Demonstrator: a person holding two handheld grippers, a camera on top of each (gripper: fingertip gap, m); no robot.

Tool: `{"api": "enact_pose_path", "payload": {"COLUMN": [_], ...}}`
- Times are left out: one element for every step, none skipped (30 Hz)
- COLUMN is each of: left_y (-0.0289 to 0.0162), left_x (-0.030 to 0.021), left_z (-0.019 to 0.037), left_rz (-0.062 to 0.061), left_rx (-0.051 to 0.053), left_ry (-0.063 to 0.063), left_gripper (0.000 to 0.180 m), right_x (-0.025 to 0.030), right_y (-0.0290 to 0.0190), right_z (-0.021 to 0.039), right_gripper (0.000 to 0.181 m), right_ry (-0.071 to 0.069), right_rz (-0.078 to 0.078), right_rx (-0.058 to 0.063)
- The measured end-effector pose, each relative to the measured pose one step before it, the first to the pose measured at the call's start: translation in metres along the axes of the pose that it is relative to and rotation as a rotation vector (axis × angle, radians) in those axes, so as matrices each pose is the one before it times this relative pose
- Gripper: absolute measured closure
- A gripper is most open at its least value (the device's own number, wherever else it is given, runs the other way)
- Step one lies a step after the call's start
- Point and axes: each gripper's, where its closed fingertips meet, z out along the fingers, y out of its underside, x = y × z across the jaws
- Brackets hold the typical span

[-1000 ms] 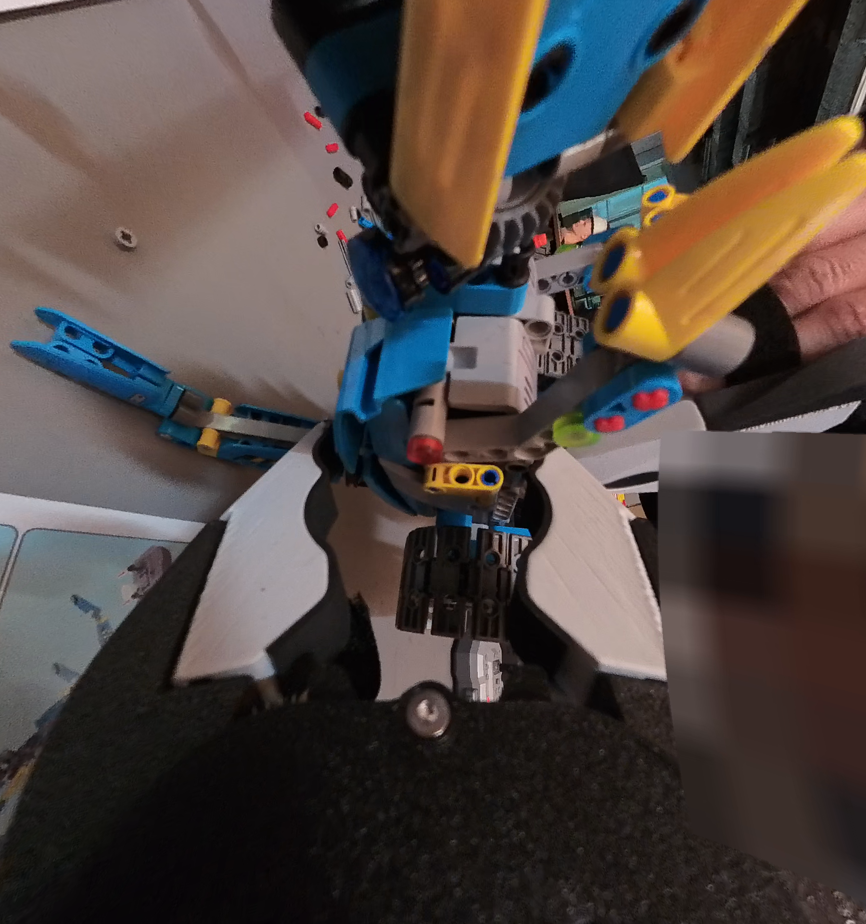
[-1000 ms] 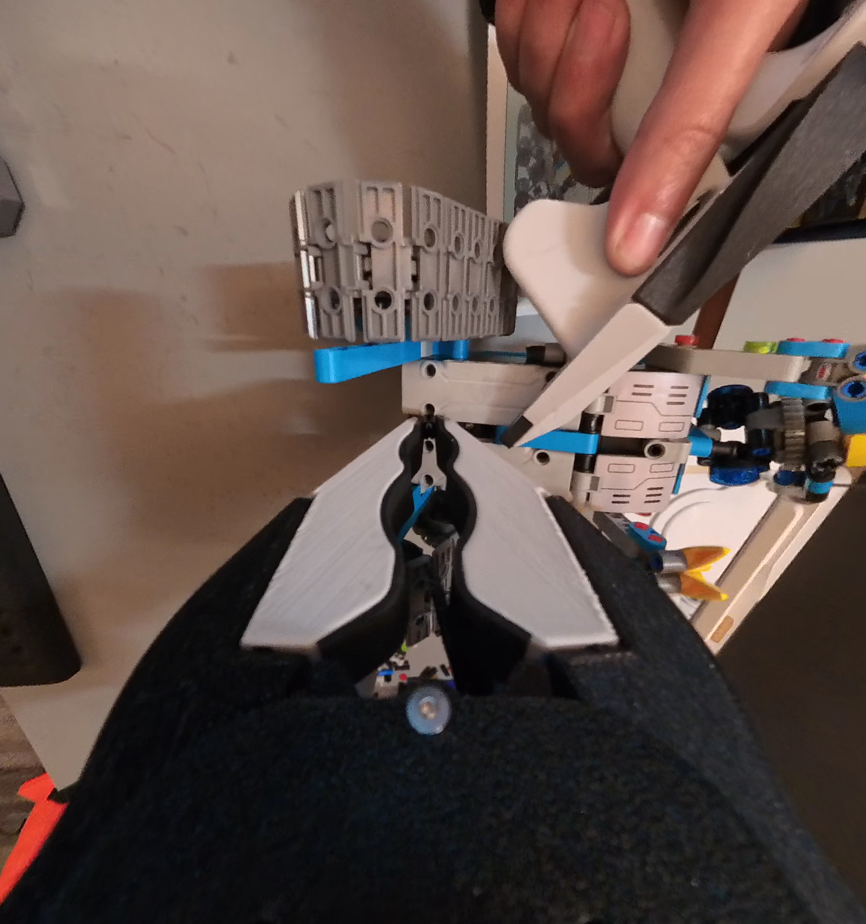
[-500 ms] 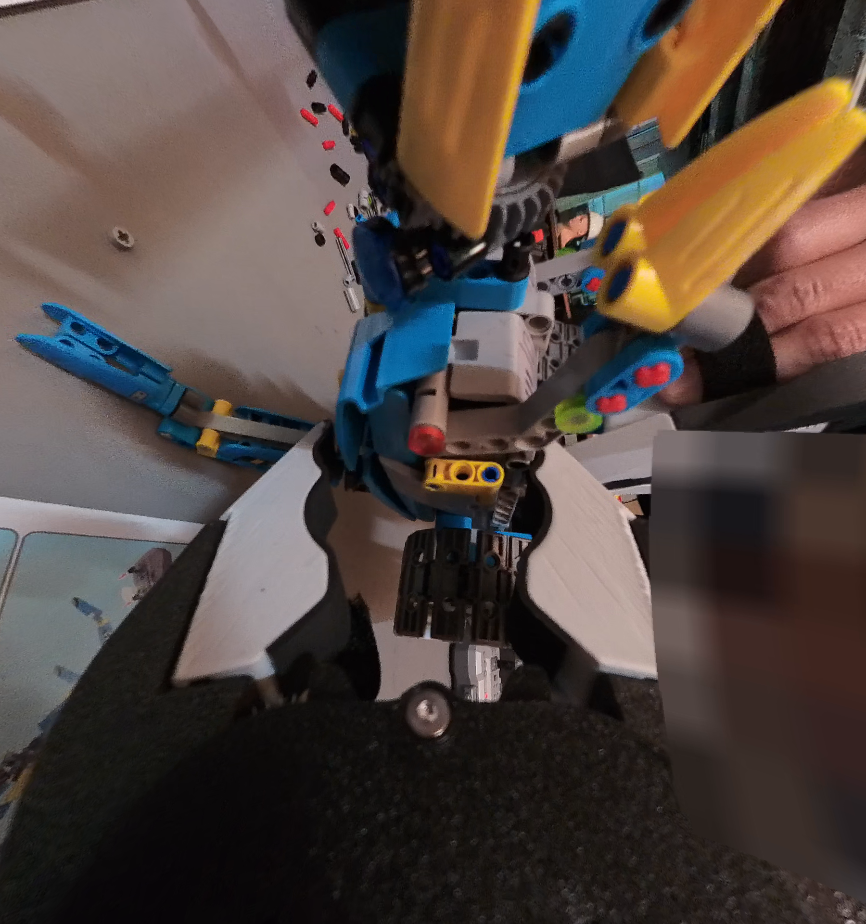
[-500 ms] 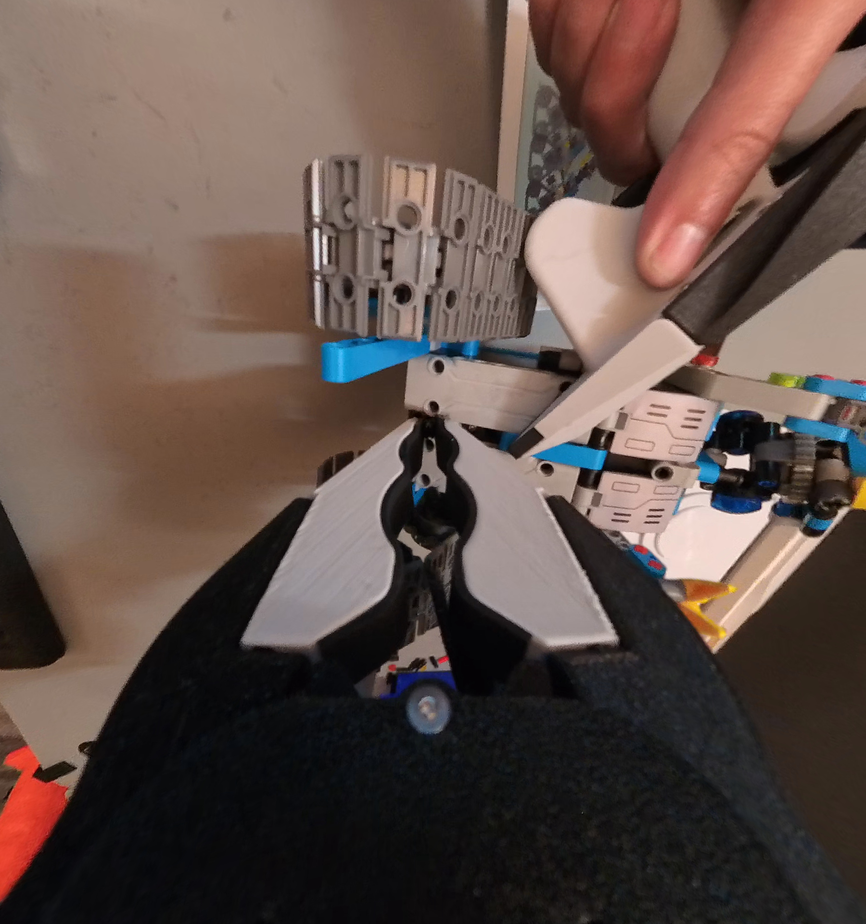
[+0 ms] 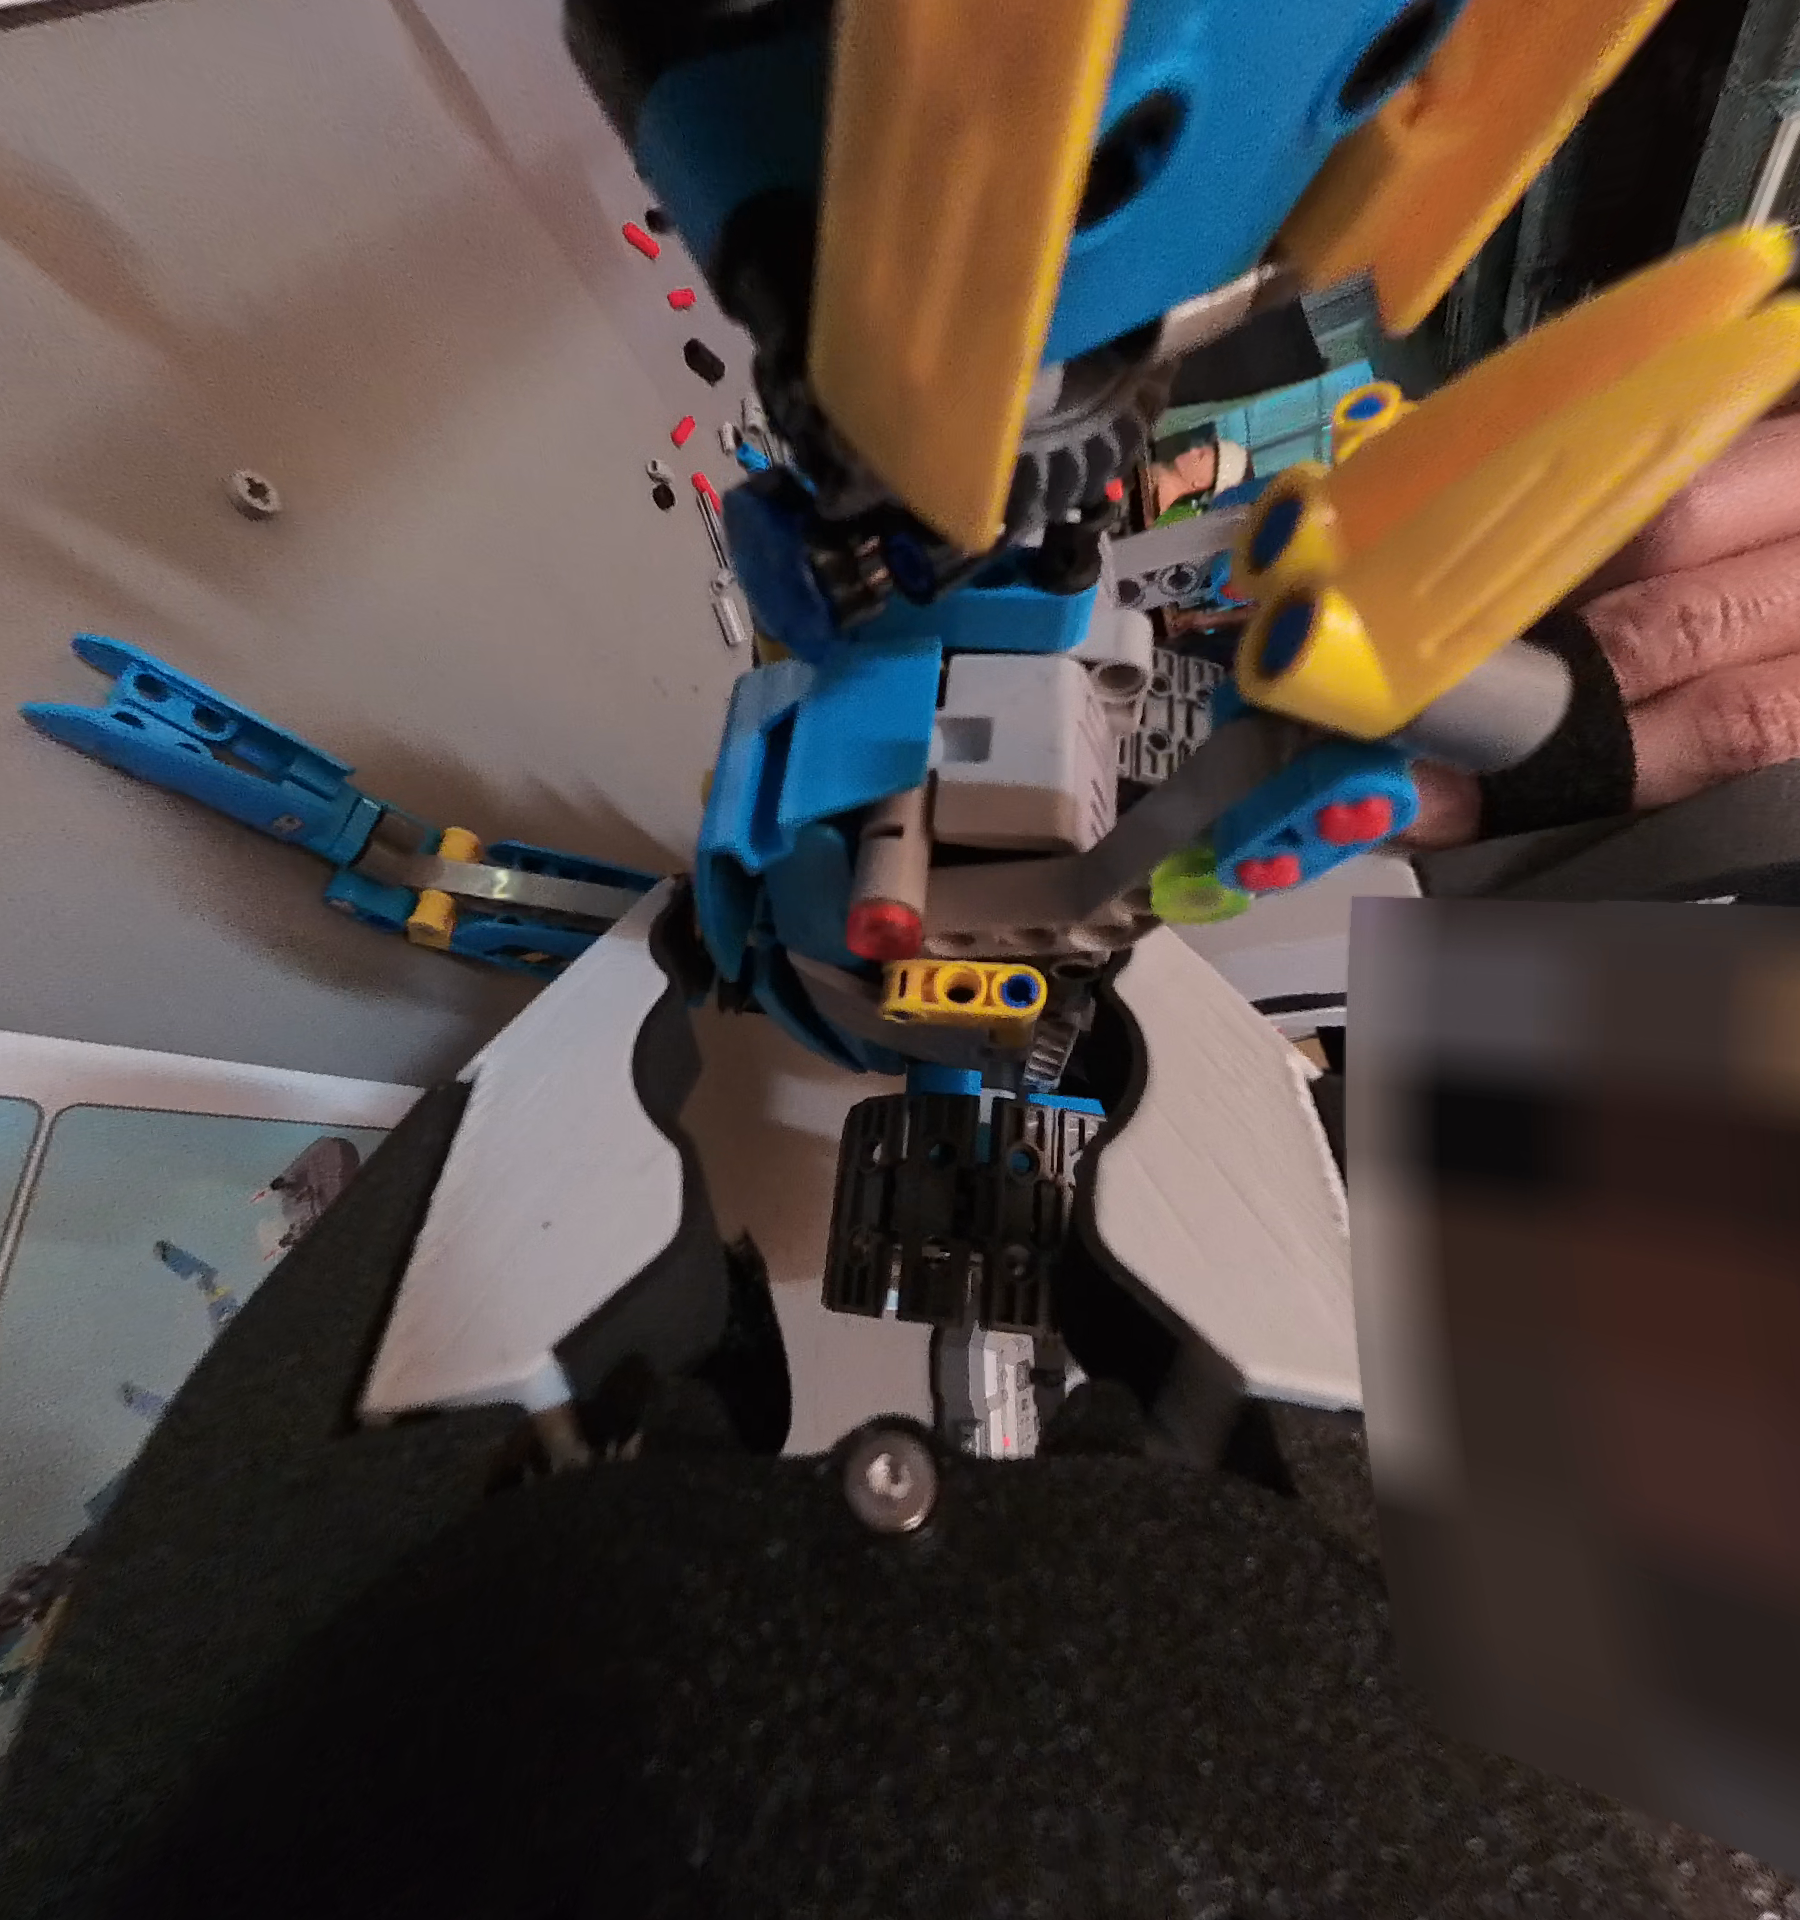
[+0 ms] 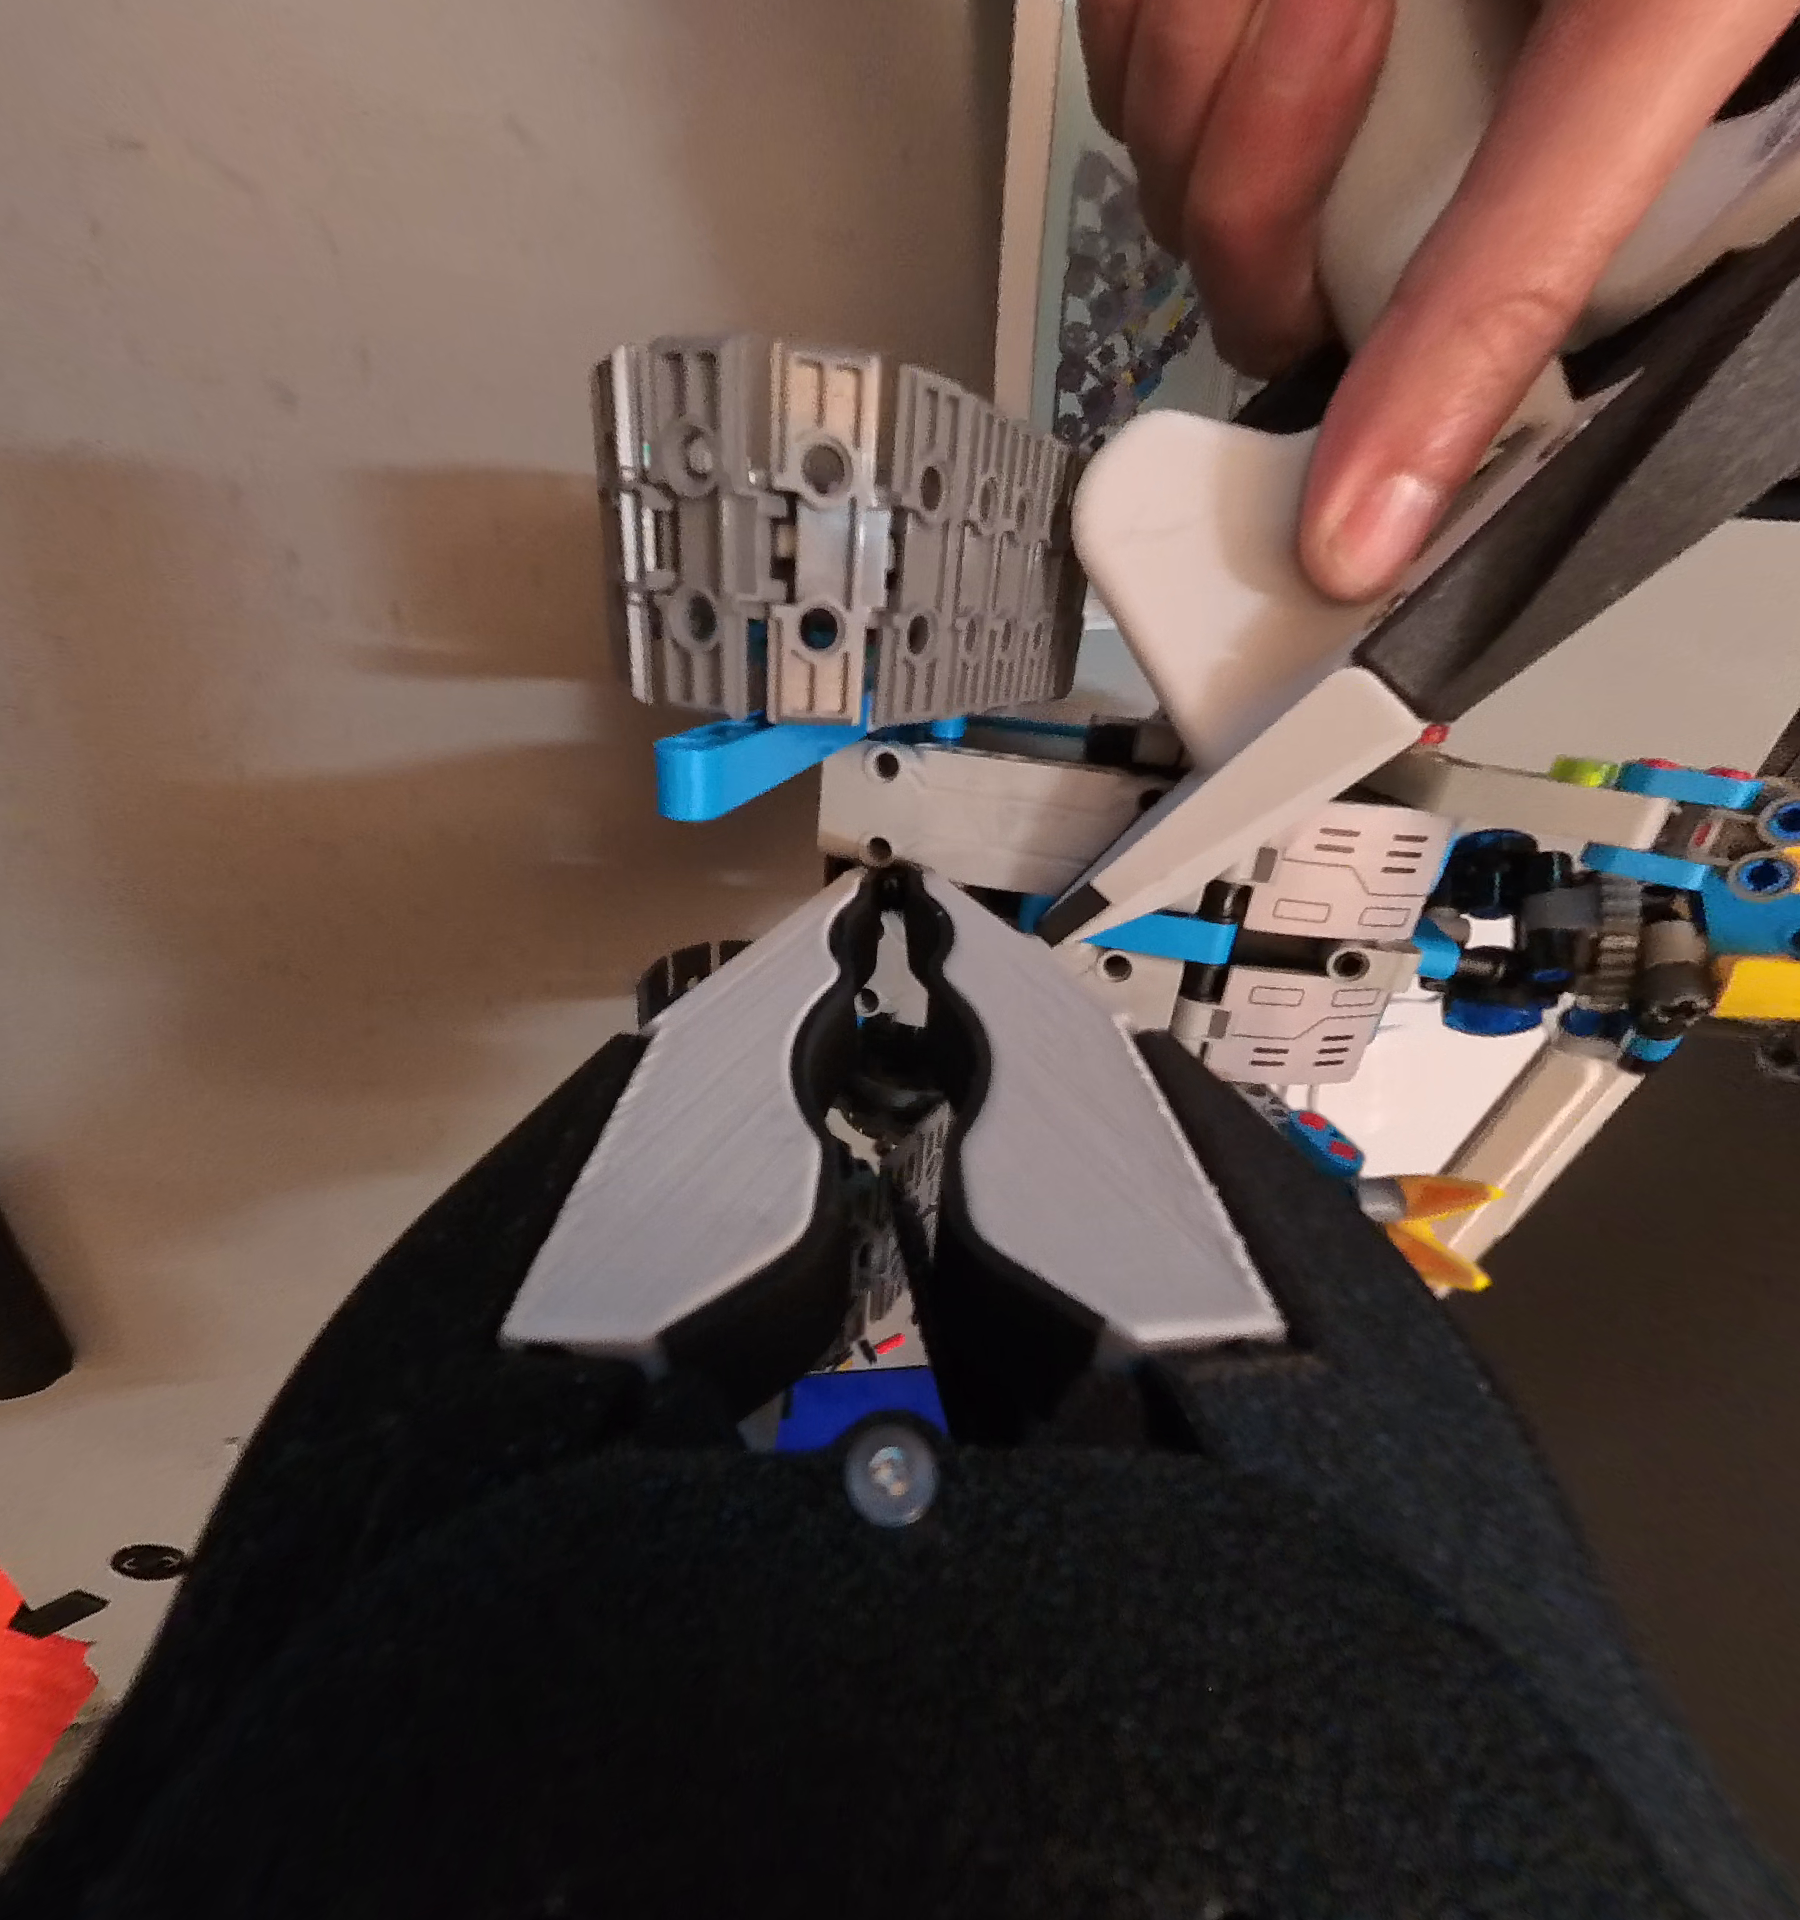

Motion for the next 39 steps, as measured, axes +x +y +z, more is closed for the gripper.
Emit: {"api": "enact_pose_path", "payload": {"left_y": [0.00046, 0.00023, 0.00001, -0.00010, -0.00024, -0.00016, 0.00024, 0.00035, 0.00031, -0.00026, -0.00035, -0.00016, -0.00009, -0.00009, 0.00009, -0.00009, -0.00031, 0.00039, 0.00061, 0.00027, 0.00006, -0.00017, 0.00008, 0.00038, -0.00006, -0.00032, -0.00019, -0.00011, -0.00016, -0.00023, -0.00037, 0.00000, 0.00039, 0.00016, -0.00020, 0.00018, 0.00035, -0.00047, -0.00069], "left_x": [0.00016, 0.00007, 0.00006, -0.00001, 0.00007, -0.00013, -0.00005, -0.00006, 0.00000, 0.00004, -0.00002, -0.00004, 0.00002, -0.00024, -0.00011, 0.00000, 0.00006, 0.00009, 0.00026, 0.00020, 0.00010, -0.00009, -0.00010, 0.00003, 0.00005, 0.00000, -0.00012, -0.00008, 0.00001, -0.00008, -0.00005, 0.00004, -0.00003, -0.00001, -0.00013, -0.00006, -0.00021, -0.00014, -0.00019], "left_z": [0.00030, 0.00007, -0.00005, -0.00014, -0.00027, -0.00016, 0.00015, 0.00040, 0.00026, -0.00010, -0.00030, -0.00029, -0.00004, 0.00000, -0.00005, -0.00038, -0.00050, -0.00018, 0.00029, 0.00041, 0.00031, 0.00032, 0.00040, 0.00045, 0.00028, 0.00003, -0.00013, -0.00008, -0.00001, -0.00015, -0.00007, 0.00001, 0.00014, 0.00016, 0.00015, -0.00015, -0.00024, -0.00020, -0.00036], "left_rz": [0.0023, 0.0011, 0.0007, 0.0005, -0.0007, -0.0017, -0.0007, 0.0008, 0.0011, -0.0002, -0.0005, 0.0006, 0.0018, 0.0019, 0.0020, 0.0006, 0.0014, 0.0051, 0.0077, 0.0070, 0.0042, 0.0009, 0.0018, 0.0051, 0.0040, 0.0031, -0.0002, 0.0004, 0.0021, -0.0002, 0.0002, 0.0030, 0.0004, -0.0017, -0.0003, -0.0003, -0.0014, -0.0033, -0.0052], "left_rx": [-0.0027, -0.0012, -0.0003, 0.0003, 0.0014, 0.0009, -0.0008, -0.0018, -0.0010, 0.0011, 0.0016, 0.0002, 0.0002, 0.0004, -0.0006, 0.0017, 0.0026, -0.0017, -0.0031, -0.0011, -0.0010, -0.0003, -0.0023, -0.0036, -0.0008, 0.0008, 0.0007, 0.0006, 0.0006, 0.0007, 0.0010, -0.0013, -0.0028, -0.0004, 0.0017, -0.0009, -0.0015, 0.0042, 0.0047], "left_ry": [-0.0013, -0.0002, 0.0002, -0.0002, 0.0003, 0.0012, 0.0009, 0.0002, 0.0002, 0.0008, 0.0016, 0.0010, -0.0003, -0.0014, -0.0014, 0.0001, 0.0000, -0.0019, -0.0030, -0.0029, -0.0018, -0.0003, -0.0004, -0.0017, -0.0019, -0.0010, -0.0002, 0.0000, -0.0002, -0.0006, -0.0008, -0.0011, -0.0008, 0.0000, -0.0005, -0.0006, 0.0001, 0.0014, 0.0018], "left_gripper": [0.107, 0.106, 0.106, 0.106, 0.106, 0.106, 0.106, 0.106, 0.106, 0.106, 0.106, 0.107, 0.107, 0.106, 0.108, 0.108, 0.109, 0.109, 0.109, 0.112, 0.108, 0.112, 0.108, 0.107, 0.107, 0.107, 0.107, 0.107, 0.106, 0.106, 0.107, 0.107, 0.106, 0.106, 0.106, 0.107, 0.107, 0.107, 0.107], "right_x": [-0.00077, -0.00076, -0.00081, -0.00056, 0.00024, 0.00031, -0.00016, -0.00056, -0.00031, 0.00025, 0.00068, 0.00046, 0.00027, 0.00056, 0.00016, 0.00058, 0.00086, -0.00009, -0.00094, -0.00054, -0.00029, 0.00010, -0.00009, -0.00075, -0.00019, 0.00021, 0.00032, 0.00046, 0.00030, 0.00038, 0.00066, 0.00035, -0.00032, -0.00021, 0.00022, 0.00070, 0.00117, 0.00054, 0.00107], "right_y": [-0.00039, -0.00006, -0.00039, -0.00041, -0.00067, -0.00048, 0.00016, 0.00020, 0.00028, 0.00051, 0.00048, 0.00046, 0.00106, 0.00137, 0.00178, 0.00208, 0.00105, -0.00019, 0.00057, 0.00058, 0.00079, 0.00126, 0.00075, 0.00048, 0.00065, 0.00073, 0.00069, 0.00115, 0.00104, 0.00058, 0.00101, 0.00111, 0.00069, 0.00111, 0.00165, 0.00096, 0.00144, 0.00050, 0.00004], "right_z": [0.00028, 0.00032, 0.00010, 0.00004, 0.00010, 0.00007, 0.00005, 0.00040, 0.00028, -0.00005, -0.00021, -0.00023, -0.00013, -0.00006, 0.00001, 0.00002, -0.00021, -0.00012, 0.00040, 0.00018, 0.00020, 0.00021, 0.00029, 0.00030, 0.00022, 0.00014, -0.00002, 0.00007, -0.00002, 0.00007, 0.00002, -0.00005, -0.00001, 0.00030, 0.00015, -0.00007, -0.00025, 0.00009, -0.00027], "right_gripper": [0.178, 0.178, 0.178, 0.178, 0.178, 0.178, 0.178, 0.178, 0.178, 0.178, 0.178, 0.178, 0.178, 0.178, 0.178, 0.179, 0.179, 0.179, 0.179, 0.179, 0.179, 0.179, 0.179, 0.179, 0.179, 0.179, 0.179, 0.179, 0.179, 0.179, 0.178, 0.178, 0.178, 0.179, 0.179, 0.178, 0.178, 0.178, 0.179], "right_ry": [0.0016, -0.0005, -0.0043, -0.0075, -0.0055, -0.0043, -0.0042, -0.0059, -0.0045, 0.0030, 0.0103, 0.0104, 0.0071, 0.0107, 0.0087, 0.0077, 0.0090, -0.0002, -0.0049, 0.0015, 0.0044, 0.0086, 0.0068, -0.0005, -0.0002, 0.0025, 0.0032, 0.0024, 0.0008, 0.0015, 0.0058, 0.0027, -0.0034, -0.0049, -0.0015, 0.0028, 0.0057, 0.0030, 0.0068], "right_rz": [-0.0042, -0.0018, -0.0021, 0.0022, 0.0093, 0.0073, 0.0020, 0.0025, 0.0035, -0.0004, -0.0085, -0.0089, -0.0035, -0.0080, -0.0062, -0.0020, -0.0052, 0.0029, 0.0032, -0.0036, -0.0047, -0.0053, -0.0057, -0.0005, 0.0008, -0.0009, 0.0007, 0.0004, 0.0015, -0.0007, -0.0040, 0.0016, 0.0039, 0.0048, 0.0037, 0.0016, 0.0048, 0.0017, 0.0005], "right_rx": [-0.0025, -0.0043, -0.0011, 0.0021, 0.0055, 0.0059, 0.0015, -0.0008, -0.0027, -0.0065, -0.0115, -0.0139, -0.0189, -0.0248, -0.0244, -0.0231, -0.0107, 0.0008, -0.0044, -0.0061, -0.0081, -0.0150, -0.0121, -0.0085, -0.0075, -0.0059, -0.0046, -0.0071, -0.0060, -0.0028, -0.0060, -0.0060, -0.0024, -0.0007, -0.0041, -0.0013, -0.0037, -0.0005, -0.0022]}}
